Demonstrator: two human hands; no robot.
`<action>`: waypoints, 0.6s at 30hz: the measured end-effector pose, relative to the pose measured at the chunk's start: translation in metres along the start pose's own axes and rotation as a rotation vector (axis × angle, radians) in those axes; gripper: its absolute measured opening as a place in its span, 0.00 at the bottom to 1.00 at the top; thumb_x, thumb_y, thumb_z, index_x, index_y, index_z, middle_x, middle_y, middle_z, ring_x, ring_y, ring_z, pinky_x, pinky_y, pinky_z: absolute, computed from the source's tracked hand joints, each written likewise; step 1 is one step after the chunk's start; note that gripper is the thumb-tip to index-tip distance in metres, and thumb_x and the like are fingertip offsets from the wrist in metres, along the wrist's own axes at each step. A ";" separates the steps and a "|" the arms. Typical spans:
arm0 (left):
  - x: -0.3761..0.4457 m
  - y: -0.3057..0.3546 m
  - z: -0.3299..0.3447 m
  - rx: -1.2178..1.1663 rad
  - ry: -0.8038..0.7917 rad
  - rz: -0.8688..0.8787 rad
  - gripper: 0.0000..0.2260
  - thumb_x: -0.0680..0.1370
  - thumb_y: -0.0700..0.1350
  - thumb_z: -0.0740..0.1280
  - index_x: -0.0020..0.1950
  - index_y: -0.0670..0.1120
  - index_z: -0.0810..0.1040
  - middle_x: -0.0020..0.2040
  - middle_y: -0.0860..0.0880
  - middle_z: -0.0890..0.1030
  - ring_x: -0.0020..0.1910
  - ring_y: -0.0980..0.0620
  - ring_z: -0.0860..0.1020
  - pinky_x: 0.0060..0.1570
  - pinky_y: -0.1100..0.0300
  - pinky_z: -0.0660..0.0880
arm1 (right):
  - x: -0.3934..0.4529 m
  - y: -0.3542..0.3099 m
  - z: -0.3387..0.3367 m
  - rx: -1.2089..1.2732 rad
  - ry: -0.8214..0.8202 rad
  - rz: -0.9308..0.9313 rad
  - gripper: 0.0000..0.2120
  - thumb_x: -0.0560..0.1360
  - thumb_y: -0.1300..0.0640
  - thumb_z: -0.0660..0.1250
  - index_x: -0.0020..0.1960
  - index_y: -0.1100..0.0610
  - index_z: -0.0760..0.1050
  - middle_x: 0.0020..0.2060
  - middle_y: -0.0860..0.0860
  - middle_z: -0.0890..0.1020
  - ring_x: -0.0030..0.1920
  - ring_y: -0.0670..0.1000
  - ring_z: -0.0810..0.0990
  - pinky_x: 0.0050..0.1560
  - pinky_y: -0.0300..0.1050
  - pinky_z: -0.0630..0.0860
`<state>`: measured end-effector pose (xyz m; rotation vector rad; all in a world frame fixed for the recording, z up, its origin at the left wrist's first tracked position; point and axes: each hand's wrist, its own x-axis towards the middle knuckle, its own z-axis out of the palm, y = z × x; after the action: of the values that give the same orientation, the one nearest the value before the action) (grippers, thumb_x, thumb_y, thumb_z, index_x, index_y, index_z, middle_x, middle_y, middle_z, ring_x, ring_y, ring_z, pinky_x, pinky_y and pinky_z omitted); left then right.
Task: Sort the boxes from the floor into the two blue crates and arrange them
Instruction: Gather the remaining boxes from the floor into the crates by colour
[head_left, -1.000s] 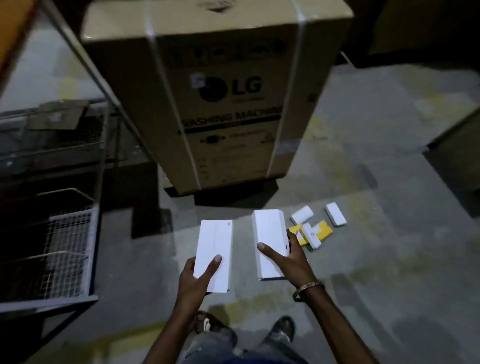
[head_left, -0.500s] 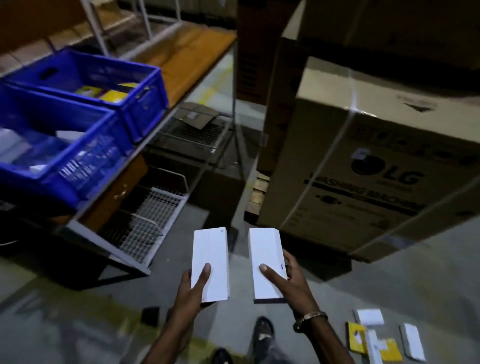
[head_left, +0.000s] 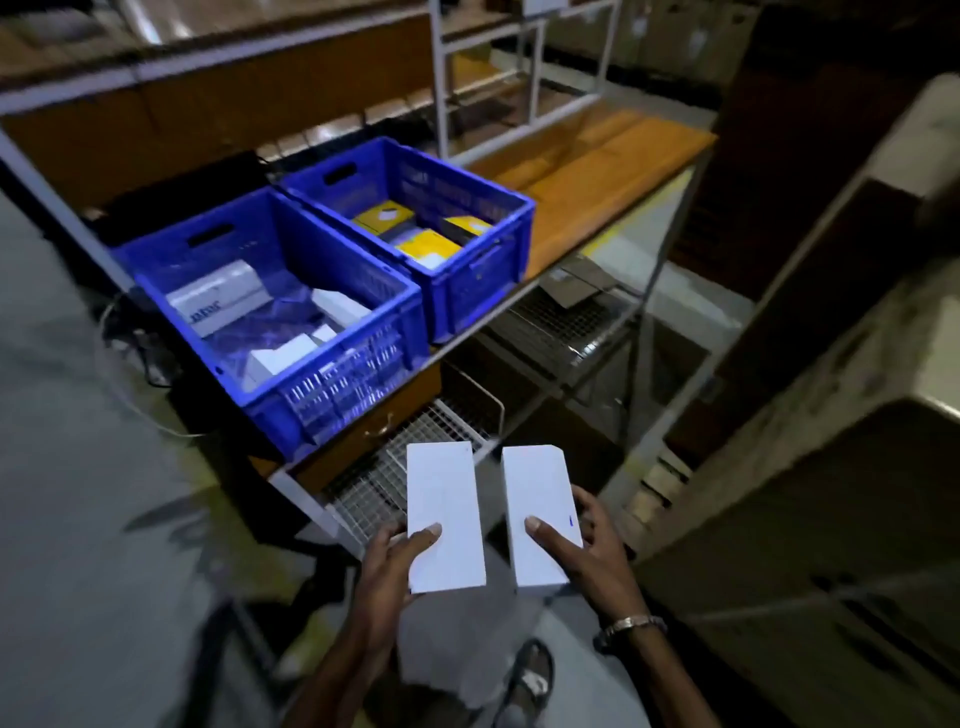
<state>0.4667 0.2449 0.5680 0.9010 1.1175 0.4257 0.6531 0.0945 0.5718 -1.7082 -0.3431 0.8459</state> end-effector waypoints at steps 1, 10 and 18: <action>0.008 0.012 0.003 -0.020 0.019 0.017 0.15 0.77 0.40 0.74 0.64 0.43 0.79 0.53 0.43 0.88 0.50 0.42 0.87 0.48 0.49 0.83 | 0.015 -0.012 0.005 0.005 -0.035 -0.007 0.34 0.64 0.41 0.83 0.66 0.39 0.73 0.58 0.43 0.84 0.54 0.43 0.84 0.50 0.42 0.84; 0.058 0.118 -0.020 -0.059 0.289 0.298 0.43 0.52 0.64 0.83 0.57 0.38 0.80 0.46 0.45 0.88 0.39 0.54 0.85 0.36 0.63 0.80 | 0.157 -0.111 0.103 -0.020 -0.296 -0.130 0.24 0.73 0.56 0.78 0.67 0.50 0.75 0.55 0.50 0.87 0.53 0.47 0.86 0.49 0.39 0.82; 0.131 0.233 -0.077 -0.012 0.545 0.489 0.35 0.66 0.51 0.82 0.66 0.48 0.68 0.54 0.40 0.79 0.46 0.46 0.82 0.40 0.63 0.79 | 0.252 -0.213 0.208 -0.092 -0.333 -0.310 0.26 0.70 0.43 0.79 0.64 0.42 0.74 0.50 0.48 0.87 0.50 0.48 0.86 0.48 0.48 0.84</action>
<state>0.4812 0.5052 0.6658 1.0810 1.3773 1.1294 0.7280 0.4673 0.6591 -1.5415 -0.8606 0.8919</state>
